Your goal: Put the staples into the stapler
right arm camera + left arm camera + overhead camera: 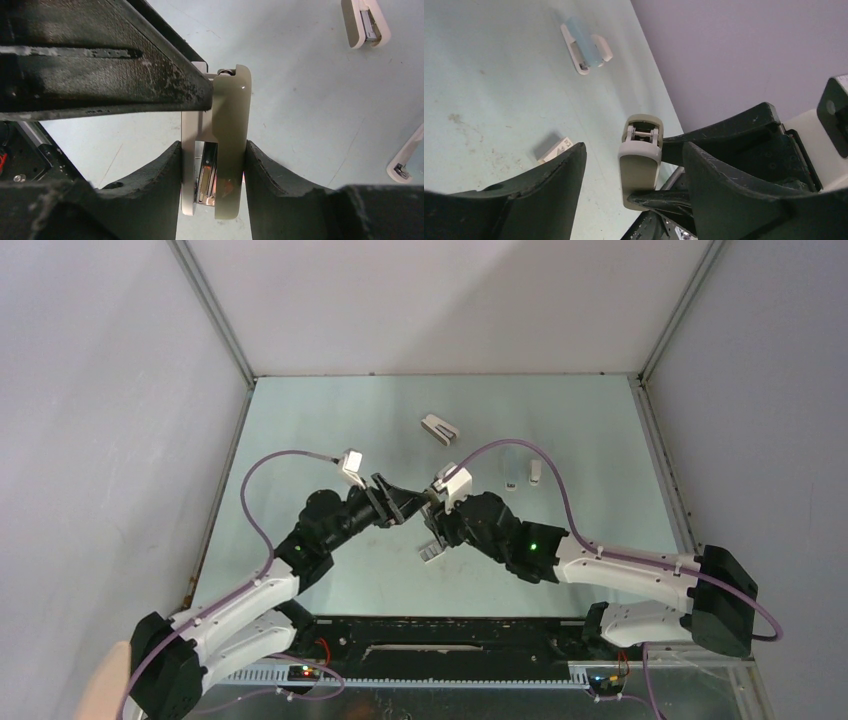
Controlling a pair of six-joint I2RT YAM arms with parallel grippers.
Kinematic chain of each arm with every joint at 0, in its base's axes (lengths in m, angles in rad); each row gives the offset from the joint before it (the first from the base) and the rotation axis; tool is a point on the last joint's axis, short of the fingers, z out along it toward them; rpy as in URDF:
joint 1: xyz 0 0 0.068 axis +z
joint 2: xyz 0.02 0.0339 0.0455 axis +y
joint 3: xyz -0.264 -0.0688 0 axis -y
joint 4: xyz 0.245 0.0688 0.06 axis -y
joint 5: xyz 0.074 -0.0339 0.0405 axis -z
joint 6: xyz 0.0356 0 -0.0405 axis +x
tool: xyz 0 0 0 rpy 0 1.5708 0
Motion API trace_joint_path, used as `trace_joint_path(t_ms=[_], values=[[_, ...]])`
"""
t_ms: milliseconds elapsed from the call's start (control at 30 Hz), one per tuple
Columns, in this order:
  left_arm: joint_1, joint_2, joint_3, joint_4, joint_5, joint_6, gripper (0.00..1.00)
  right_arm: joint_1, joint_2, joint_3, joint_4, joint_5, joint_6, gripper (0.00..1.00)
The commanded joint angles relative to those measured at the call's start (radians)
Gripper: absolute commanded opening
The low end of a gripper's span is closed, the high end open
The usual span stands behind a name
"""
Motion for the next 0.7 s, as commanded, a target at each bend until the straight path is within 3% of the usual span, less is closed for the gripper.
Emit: trace_joint_path(t_ms=[0,133,433,600,667], values=[[0.004,0.016,-0.006,0.134,0.076,-0.016,0.71,0.006,-0.031,-0.001,0.109,-0.012,0.001,0.34],[-0.004,0.046,-0.017,0.185,0.106,-0.031,0.62,0.006,-0.046,-0.015,0.137,-0.026,0.008,0.35],[-0.011,0.04,-0.027,0.288,0.155,0.004,0.27,-0.04,-0.105,-0.065,0.156,-0.09,0.064,0.42],[-0.009,-0.005,-0.003,0.274,0.159,0.089,0.04,-0.136,-0.174,-0.083,0.11,-0.25,0.117,0.67],[-0.008,-0.018,0.015,0.269,0.181,0.127,0.02,-0.196,-0.219,-0.1,0.097,-0.359,0.147,0.74]])
